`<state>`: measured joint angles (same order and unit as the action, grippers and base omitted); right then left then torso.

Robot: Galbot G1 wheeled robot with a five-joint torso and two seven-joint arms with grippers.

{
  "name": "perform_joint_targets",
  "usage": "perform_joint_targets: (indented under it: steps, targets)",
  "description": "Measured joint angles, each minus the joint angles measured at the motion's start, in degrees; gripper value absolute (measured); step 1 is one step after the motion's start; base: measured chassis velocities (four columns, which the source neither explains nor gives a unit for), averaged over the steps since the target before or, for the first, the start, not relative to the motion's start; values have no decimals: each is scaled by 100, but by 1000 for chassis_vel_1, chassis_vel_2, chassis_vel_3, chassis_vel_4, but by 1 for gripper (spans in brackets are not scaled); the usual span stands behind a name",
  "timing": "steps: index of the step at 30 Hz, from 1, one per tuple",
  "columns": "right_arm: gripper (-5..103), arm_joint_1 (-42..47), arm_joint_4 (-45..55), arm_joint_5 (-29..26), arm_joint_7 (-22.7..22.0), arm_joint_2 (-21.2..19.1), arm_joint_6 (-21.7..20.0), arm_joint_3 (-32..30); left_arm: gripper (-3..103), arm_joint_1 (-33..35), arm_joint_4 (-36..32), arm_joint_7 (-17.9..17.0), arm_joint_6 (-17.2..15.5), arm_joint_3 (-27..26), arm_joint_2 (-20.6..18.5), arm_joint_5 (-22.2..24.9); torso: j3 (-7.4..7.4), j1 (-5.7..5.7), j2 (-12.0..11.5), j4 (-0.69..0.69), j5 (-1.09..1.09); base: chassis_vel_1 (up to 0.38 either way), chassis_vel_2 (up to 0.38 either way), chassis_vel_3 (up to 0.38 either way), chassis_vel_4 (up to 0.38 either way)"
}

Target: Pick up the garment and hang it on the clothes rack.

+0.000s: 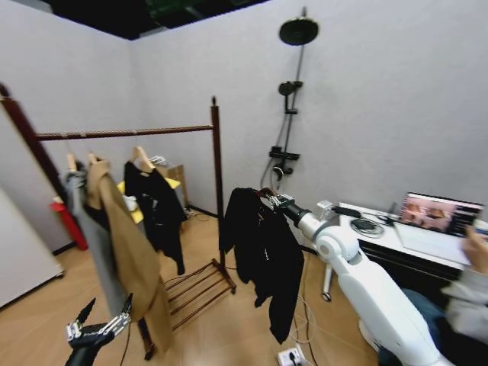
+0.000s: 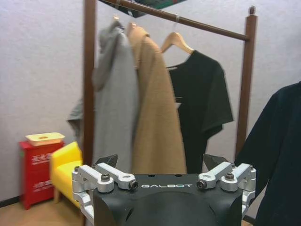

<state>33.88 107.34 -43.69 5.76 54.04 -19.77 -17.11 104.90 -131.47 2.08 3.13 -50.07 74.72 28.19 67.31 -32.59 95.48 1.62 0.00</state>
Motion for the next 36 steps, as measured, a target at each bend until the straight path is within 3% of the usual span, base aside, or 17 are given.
perform_joint_targets:
  steps: [15, 36]
  targets:
    - [9, 49, -20, 76, 54, 33, 27, -38, 100, 1, 0, 0, 0, 0, 0, 0, 0, 1, 0, -3, 0, 102, 128, 132, 102]
    - [9, 149, 56, 212, 153, -9, 23, -99, 100, 0, 0, 0, 0, 0, 0, 0, 0, 1, 0, 3, 0, -50, 52, 54, -54]
